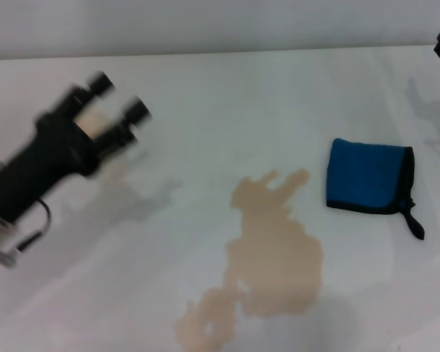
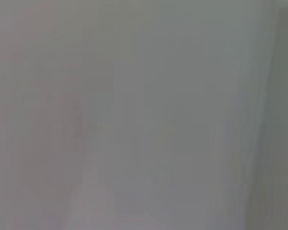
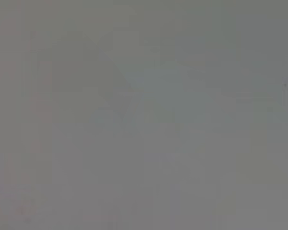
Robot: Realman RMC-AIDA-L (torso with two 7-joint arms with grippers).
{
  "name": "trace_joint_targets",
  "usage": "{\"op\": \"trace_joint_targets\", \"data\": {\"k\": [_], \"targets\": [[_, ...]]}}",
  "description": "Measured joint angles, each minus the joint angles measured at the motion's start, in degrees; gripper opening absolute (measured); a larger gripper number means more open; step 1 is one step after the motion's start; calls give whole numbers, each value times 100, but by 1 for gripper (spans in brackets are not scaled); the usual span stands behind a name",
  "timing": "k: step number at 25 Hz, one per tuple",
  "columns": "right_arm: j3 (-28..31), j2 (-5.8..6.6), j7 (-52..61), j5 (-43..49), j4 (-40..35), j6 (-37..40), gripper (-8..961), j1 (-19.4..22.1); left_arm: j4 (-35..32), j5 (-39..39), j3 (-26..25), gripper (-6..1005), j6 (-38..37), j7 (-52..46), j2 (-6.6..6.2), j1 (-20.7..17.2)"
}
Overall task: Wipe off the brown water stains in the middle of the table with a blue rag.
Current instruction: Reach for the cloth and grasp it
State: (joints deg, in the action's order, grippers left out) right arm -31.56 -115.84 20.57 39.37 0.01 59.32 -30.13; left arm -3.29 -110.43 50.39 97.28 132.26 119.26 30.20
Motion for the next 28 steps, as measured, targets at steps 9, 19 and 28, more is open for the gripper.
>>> {"op": "trace_joint_targets", "data": {"k": [9,19,28], "targets": [[-37,8,365,33,8,0,856,42,-633,-1717,-3,887,116,-282,-14,-790],[-838,46,1328,50,-263,0,856,-19,-678,-2884,-3,888,-1105,-179,-54,-1569],[-4217,401,4228,371,-2471,-899,856,306,-683,-3047,-2,888,-1717,-136,-53,-1586]]}}
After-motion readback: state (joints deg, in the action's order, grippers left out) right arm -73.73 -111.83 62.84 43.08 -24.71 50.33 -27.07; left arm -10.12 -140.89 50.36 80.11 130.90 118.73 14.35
